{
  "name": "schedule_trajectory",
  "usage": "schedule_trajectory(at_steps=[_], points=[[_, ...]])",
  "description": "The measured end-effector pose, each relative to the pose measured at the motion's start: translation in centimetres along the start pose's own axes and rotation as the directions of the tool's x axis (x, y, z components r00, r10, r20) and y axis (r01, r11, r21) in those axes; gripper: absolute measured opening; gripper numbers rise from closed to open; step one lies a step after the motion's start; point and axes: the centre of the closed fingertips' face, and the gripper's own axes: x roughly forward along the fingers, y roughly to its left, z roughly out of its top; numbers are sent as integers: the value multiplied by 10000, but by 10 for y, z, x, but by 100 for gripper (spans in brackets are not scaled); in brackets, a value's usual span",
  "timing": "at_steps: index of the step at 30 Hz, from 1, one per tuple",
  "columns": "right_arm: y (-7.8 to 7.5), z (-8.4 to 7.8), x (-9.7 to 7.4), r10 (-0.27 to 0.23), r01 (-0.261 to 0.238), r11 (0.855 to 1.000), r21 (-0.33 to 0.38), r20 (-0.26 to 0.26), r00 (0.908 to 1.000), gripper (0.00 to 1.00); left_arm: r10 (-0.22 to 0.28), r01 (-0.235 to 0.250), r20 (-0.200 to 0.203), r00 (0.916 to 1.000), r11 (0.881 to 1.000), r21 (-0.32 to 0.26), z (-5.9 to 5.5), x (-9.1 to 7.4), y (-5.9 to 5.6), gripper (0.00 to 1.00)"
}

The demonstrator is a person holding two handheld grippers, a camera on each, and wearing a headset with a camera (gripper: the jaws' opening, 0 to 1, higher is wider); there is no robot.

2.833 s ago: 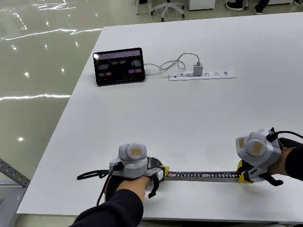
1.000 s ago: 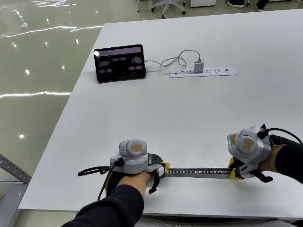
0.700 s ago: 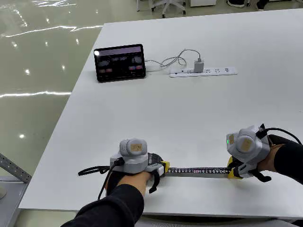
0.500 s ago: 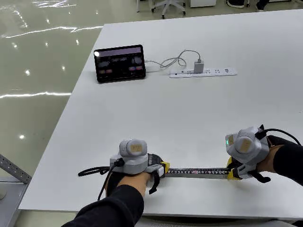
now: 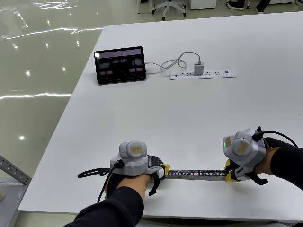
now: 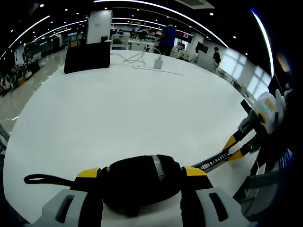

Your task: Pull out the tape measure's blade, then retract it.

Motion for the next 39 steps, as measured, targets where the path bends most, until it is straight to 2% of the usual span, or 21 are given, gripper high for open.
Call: schedule_trajectory(at_steps=[39], points=[[2,15,6,3,-3,10000,-26,214,9998,10,-1,1,23,10000,10000,-33,0,0,0,62]])
